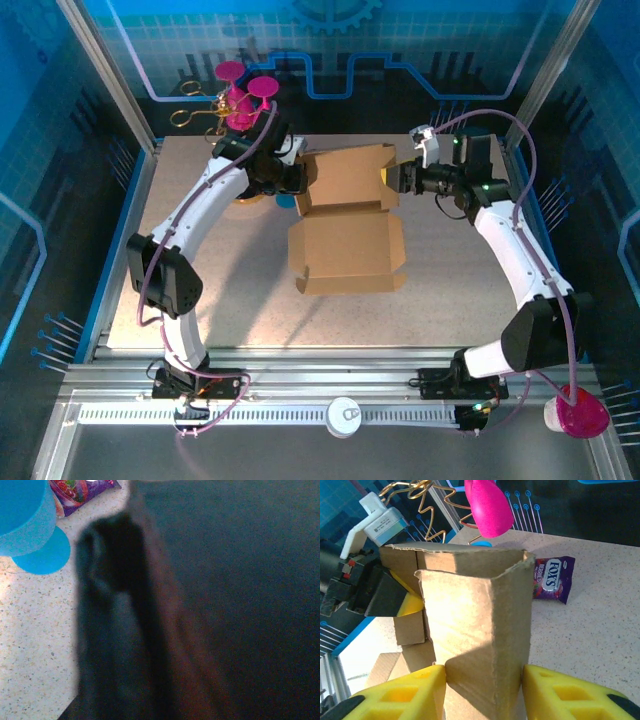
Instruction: Fold the paper box
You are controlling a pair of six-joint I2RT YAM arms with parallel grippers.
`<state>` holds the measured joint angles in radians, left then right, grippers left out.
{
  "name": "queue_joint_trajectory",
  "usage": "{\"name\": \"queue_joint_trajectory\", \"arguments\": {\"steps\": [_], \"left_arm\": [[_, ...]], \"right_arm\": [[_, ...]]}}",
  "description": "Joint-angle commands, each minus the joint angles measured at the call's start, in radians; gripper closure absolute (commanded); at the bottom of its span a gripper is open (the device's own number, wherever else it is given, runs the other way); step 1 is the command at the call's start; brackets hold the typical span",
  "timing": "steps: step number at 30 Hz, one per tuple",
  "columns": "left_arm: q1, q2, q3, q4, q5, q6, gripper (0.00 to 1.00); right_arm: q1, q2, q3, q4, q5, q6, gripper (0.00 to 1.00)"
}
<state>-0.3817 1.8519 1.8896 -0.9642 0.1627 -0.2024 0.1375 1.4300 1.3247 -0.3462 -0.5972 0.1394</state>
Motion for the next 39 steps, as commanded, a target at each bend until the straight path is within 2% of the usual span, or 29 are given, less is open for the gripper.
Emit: {"name": "queue_joint_trajectory", "arguments": {"steps": [1, 14, 27, 32, 39], "left_arm": [[0.004, -0.041, 0.031, -0.021, 0.029, 0.019, 1.00], [-0.005, -0.046, 0.032, -0.023, 0.023, 0.018, 1.00], [-0.019, -0.039, 0.057, -0.044, -0.001, 0.019, 1.00], [-0.021, -0.034, 0.065, -0.055, -0.010, 0.013, 1.00], [-0.032, -0.013, 0.100, -0.093, -0.053, 0.008, 1.00]], "right_arm": [[0.032, 0.020, 0.041, -0.053, 0.082, -0.044, 0.56], [0.152, 0.072, 0.119, -0.112, 0.427, -0.080, 0.65], [0.292, 0.177, 0.233, -0.201, 0.800, -0.094, 0.83], [0.349, 0.232, 0.304, -0.286, 1.021, -0.097, 0.99], [0.413, 0.314, 0.441, -0.445, 1.264, -0.047, 1.00]]}}
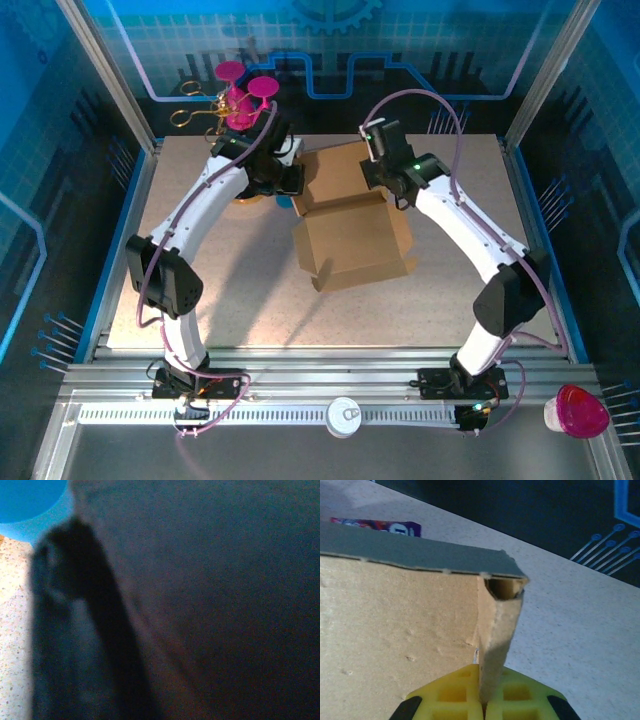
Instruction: Fold the paper box
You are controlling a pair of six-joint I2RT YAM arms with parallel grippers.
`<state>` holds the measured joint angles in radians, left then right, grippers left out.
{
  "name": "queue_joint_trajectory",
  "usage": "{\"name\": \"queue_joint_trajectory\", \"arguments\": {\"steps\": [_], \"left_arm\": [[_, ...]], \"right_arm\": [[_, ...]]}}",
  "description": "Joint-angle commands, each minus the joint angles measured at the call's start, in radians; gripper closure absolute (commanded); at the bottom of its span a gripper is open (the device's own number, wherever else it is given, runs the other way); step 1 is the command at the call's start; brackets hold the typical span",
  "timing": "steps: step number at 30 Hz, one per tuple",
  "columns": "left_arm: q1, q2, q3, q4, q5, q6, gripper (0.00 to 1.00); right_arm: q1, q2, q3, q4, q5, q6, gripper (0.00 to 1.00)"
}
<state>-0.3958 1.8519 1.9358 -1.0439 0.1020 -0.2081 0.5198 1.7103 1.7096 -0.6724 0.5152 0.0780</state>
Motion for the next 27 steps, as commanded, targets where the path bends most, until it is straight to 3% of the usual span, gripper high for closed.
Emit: {"name": "queue_joint_trajectory", "arguments": {"steps": [1, 8, 18, 23, 27], "left_arm": [[-0.022, -0.008, 0.062, -0.021, -0.009, 0.009, 1.00], [-0.032, 0.019, 0.096, -0.048, -0.093, -0.040, 1.00], [-0.074, 0.061, 0.147, -0.136, -0.355, -0.098, 1.00], [-0.120, 0.064, 0.143, -0.137, -0.523, -0.106, 1.00], [-0.152, 0.050, 0.109, -0.093, -0.592, -0.097, 1.00]], "right_arm": [[0.042, 0.049, 0.080, -0.149, 0.188, 0.035, 1.00], [0.087, 0.121, 0.191, -0.330, 0.355, 0.197, 1.00], [0.120, 0.122, 0.228, -0.405, 0.321, 0.263, 1.00], [0.130, 0.127, 0.229, -0.417, 0.308, 0.284, 1.00], [0.135, 0.127, 0.236, -0.420, 0.285, 0.293, 1.00]]}}
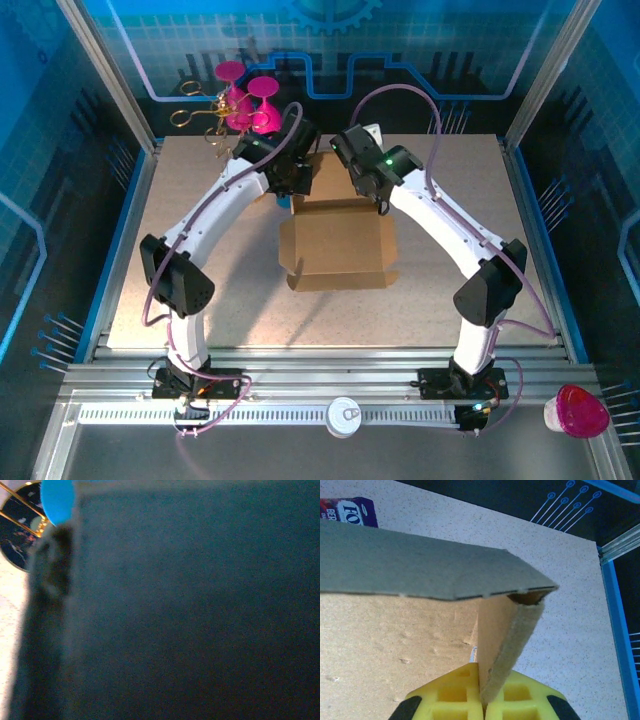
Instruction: Fold the paper box
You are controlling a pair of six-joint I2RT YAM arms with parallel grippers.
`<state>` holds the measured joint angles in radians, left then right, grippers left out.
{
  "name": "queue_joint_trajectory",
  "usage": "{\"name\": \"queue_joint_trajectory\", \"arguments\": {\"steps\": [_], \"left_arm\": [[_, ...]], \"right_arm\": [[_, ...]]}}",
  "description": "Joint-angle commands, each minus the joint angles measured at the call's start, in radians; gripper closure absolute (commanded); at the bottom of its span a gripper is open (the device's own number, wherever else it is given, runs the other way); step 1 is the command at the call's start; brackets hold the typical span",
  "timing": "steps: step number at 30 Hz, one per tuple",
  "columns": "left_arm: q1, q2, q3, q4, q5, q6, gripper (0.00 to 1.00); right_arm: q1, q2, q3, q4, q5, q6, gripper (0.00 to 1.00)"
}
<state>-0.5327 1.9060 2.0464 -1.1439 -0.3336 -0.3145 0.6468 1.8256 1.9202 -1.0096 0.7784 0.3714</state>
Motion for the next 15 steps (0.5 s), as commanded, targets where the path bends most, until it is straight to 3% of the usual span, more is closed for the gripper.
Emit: {"name": "queue_joint_trajectory", "arguments": {"steps": [1, 4, 8, 15], "left_arm": [[-0.018, -0.011, -0.016, 0.024, -0.147, 0.007, 1.00], [-0.018, -0.023, -0.047, 0.055, -0.099, -0.006, 0.98], [0.001, -0.047, -0.095, 0.094, -0.009, -0.018, 0.83], [0.034, -0.083, -0.190, 0.170, 0.135, -0.029, 0.76]], "right_arm": [[0.008, 0.012, 0.023, -0.081, 0.017, 0.002, 1.00], [0.010, 0.010, 0.019, -0.073, 0.004, -0.001, 1.00], [0.006, 0.002, 0.004, -0.062, -0.018, -0.004, 1.00], [-0.005, -0.011, -0.004, -0.055, -0.093, -0.007, 1.00]]}}
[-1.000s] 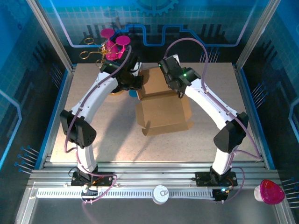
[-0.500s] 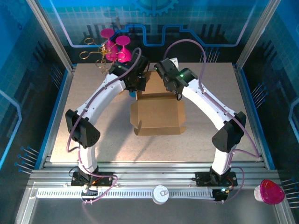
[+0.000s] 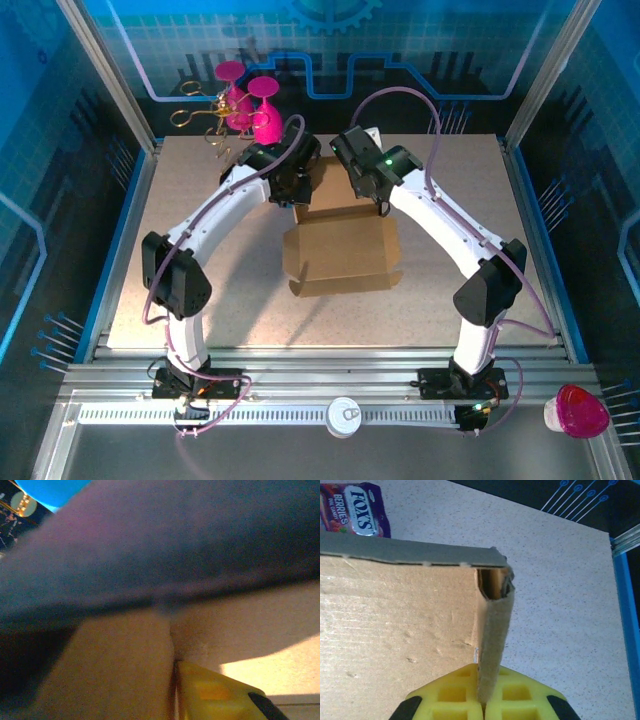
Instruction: Fold the paper box
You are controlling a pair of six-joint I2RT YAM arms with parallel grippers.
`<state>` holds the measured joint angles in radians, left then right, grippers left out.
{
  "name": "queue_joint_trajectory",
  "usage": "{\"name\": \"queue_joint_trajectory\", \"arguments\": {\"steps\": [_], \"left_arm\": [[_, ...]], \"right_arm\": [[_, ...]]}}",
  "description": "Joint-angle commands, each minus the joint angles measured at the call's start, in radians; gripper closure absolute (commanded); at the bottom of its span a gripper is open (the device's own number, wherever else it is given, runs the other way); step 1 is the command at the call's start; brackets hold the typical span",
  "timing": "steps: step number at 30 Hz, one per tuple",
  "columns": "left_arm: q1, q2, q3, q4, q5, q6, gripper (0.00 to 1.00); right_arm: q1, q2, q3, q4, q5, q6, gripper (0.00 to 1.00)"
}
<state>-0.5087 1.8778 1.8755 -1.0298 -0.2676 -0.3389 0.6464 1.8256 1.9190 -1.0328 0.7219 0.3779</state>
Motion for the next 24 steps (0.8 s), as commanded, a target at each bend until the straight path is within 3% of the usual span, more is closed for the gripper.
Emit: {"name": "queue_joint_trajectory", "arguments": {"steps": [1, 4, 7, 9, 15, 17, 21, 24], "left_arm": [[0.010, -0.056, -0.024, 0.060, 0.079, -0.002, 0.73], [0.010, -0.060, -0.037, 0.075, 0.099, 0.000, 0.69], [0.014, -0.060, -0.041, 0.083, 0.113, -0.001, 0.79], [0.013, -0.059, -0.039, 0.084, 0.120, 0.001, 0.80], [0.014, -0.053, -0.051, 0.077, 0.117, 0.001, 0.71], [0.015, -0.053, -0.058, 0.082, 0.112, -0.002, 0.76], [0.014, -0.045, -0.048, 0.073, 0.087, 0.002, 1.00], [0.006, -0.034, -0.015, 0.039, 0.013, 0.007, 1.00]], "right_arm": [[-0.005, -0.012, -0.003, -0.033, -0.045, -0.013, 1.00], [-0.008, -0.012, -0.003, -0.035, -0.055, -0.014, 1.00], [-0.008, -0.012, -0.004, -0.036, -0.061, -0.014, 1.00], [-0.008, -0.012, -0.007, -0.036, -0.061, -0.014, 1.00], [-0.011, -0.020, -0.018, -0.032, -0.064, -0.014, 1.00], [-0.013, -0.020, -0.017, -0.032, -0.065, -0.014, 1.00], [-0.013, -0.023, -0.014, -0.033, -0.065, -0.015, 1.00], [-0.015, -0.027, -0.012, -0.033, -0.059, -0.012, 1.00]]}}
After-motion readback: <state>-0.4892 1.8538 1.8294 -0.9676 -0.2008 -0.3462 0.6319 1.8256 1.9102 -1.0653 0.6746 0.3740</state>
